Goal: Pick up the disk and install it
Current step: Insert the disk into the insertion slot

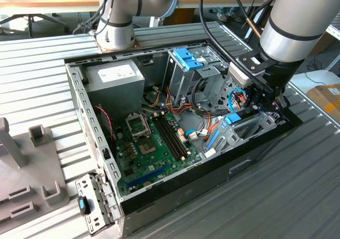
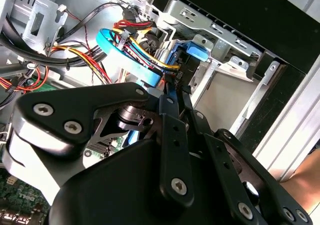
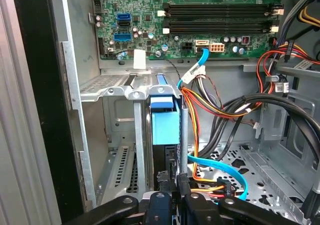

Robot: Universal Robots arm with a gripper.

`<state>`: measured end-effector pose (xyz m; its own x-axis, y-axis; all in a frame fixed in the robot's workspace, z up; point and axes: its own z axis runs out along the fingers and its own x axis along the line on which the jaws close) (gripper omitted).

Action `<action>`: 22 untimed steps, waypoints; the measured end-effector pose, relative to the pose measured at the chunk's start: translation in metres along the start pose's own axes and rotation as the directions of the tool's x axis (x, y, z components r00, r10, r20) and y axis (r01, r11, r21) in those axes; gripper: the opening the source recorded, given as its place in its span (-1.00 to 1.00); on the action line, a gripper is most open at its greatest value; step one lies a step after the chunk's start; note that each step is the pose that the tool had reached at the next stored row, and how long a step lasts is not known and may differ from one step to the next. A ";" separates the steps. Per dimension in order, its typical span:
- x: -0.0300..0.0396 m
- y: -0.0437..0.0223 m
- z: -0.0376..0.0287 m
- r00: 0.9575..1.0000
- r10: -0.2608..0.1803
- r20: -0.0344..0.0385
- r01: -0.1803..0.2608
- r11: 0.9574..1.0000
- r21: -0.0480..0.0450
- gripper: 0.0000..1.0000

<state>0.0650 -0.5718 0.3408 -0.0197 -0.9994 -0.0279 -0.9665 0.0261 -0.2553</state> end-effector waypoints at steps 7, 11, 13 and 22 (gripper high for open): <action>-0.0003 0.0003 0.0006 1.000 0.000 0.000 0.000 1.000 0.000 -0.66; -0.0003 0.0014 0.0014 1.000 0.000 -0.001 0.000 1.000 0.000 -0.66; -0.0004 0.0015 0.0016 1.000 0.000 0.000 0.000 1.000 0.000 -0.66; -0.0024 -0.0013 0.0024 1.000 0.001 -0.001 -0.001 1.000 0.000 -0.66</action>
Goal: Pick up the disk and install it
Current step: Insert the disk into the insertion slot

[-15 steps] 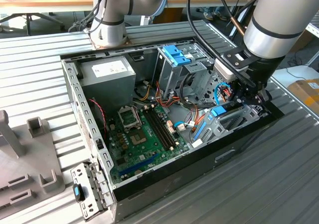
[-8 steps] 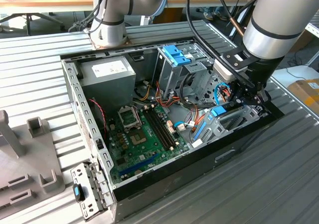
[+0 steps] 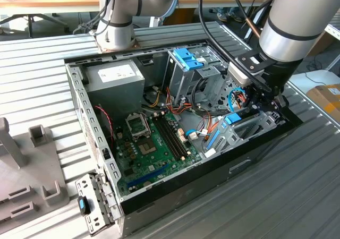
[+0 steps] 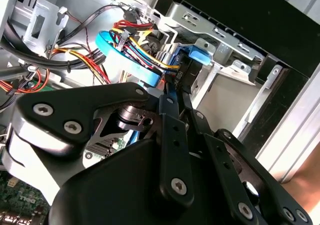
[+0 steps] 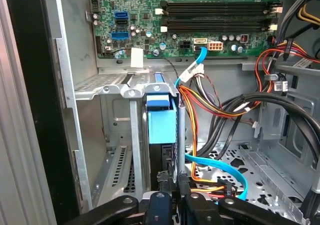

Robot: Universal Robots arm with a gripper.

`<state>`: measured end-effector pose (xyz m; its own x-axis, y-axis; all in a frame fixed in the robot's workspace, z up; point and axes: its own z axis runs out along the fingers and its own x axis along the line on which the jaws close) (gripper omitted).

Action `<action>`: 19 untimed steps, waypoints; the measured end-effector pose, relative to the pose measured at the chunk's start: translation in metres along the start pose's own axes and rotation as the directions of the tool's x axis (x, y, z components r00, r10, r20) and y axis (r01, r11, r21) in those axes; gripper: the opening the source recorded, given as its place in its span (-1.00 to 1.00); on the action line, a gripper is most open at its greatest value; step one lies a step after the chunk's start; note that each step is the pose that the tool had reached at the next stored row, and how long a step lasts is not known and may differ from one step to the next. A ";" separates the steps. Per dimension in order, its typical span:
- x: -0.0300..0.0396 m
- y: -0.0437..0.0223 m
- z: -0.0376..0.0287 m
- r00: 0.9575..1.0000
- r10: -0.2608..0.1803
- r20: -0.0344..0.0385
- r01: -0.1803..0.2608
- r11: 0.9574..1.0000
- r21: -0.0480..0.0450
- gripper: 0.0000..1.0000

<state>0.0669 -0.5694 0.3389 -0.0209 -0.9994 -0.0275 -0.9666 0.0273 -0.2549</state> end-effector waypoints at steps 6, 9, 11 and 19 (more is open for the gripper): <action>0.0008 0.0001 -0.0001 1.000 0.000 0.000 0.000 1.000 0.000 -0.66; 0.0009 0.0009 -0.0002 1.000 0.000 0.000 0.000 1.000 0.000 -0.66; 0.0008 0.0011 -0.0002 1.000 0.000 0.000 0.000 1.000 0.000 -0.66; 0.0009 0.0024 0.0021 1.000 0.000 0.000 0.000 1.000 0.000 -0.66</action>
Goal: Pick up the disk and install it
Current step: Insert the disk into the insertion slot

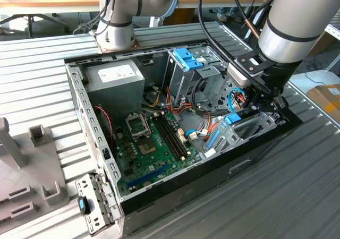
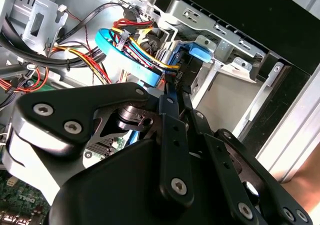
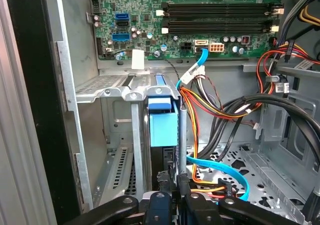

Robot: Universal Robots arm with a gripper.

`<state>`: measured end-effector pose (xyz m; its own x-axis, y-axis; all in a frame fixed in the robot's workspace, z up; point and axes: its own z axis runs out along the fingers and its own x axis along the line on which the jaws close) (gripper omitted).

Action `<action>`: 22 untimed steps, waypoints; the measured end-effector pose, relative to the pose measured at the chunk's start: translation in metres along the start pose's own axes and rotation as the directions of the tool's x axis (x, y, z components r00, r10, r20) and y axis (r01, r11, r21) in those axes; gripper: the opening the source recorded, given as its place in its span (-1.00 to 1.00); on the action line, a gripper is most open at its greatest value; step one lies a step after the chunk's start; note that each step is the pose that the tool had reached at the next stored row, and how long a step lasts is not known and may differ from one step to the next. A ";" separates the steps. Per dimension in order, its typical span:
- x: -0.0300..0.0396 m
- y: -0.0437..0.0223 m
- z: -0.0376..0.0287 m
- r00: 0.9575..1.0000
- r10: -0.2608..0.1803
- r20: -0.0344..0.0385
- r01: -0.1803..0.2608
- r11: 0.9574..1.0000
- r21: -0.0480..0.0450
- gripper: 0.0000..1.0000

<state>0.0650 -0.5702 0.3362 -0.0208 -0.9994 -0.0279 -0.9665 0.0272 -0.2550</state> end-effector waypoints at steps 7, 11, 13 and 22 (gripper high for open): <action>0.0002 0.0008 0.0031 1.000 0.000 0.000 0.000 1.000 0.000 -0.66; 0.0003 0.0011 0.0037 1.000 0.000 -0.001 0.000 1.000 0.000 -0.66; 0.0003 0.0013 0.0047 1.000 0.000 0.000 0.000 1.000 0.000 -0.66; 0.0003 0.0017 0.0063 1.000 0.000 0.000 0.000 1.000 0.000 -0.66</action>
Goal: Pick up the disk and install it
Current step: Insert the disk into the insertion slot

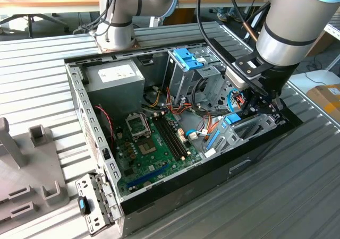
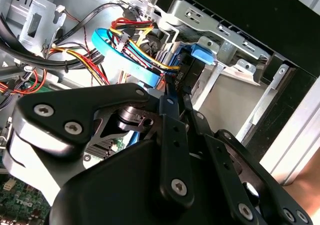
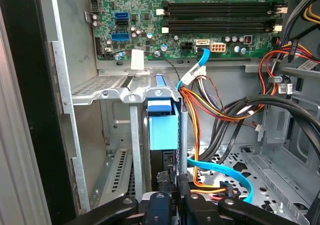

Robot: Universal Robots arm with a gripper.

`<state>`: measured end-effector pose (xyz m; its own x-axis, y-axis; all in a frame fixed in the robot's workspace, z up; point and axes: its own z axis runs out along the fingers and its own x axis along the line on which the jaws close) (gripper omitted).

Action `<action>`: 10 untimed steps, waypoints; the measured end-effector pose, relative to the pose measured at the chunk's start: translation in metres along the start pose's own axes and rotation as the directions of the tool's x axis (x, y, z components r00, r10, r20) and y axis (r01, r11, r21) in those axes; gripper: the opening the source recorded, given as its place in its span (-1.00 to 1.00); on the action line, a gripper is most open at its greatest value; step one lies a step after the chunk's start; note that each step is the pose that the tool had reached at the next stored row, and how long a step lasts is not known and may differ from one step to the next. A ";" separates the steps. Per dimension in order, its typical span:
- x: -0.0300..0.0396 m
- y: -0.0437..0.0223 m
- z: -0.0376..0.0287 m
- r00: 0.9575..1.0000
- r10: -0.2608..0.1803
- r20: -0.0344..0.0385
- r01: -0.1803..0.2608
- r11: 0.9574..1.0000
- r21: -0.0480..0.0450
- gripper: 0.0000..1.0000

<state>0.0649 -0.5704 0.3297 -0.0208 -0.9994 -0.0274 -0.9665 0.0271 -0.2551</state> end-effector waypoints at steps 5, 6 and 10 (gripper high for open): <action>0.0000 0.0000 0.0001 1.000 0.000 0.000 0.000 1.000 0.000 -0.66; 0.0000 0.0000 0.0001 1.000 0.000 0.000 0.000 1.000 0.000 -0.66; 0.0000 0.0001 0.0002 1.000 0.000 0.000 0.000 1.000 0.000 -0.66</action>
<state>0.0649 -0.5704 0.3295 -0.0208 -0.9994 -0.0274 -0.9665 0.0271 -0.2551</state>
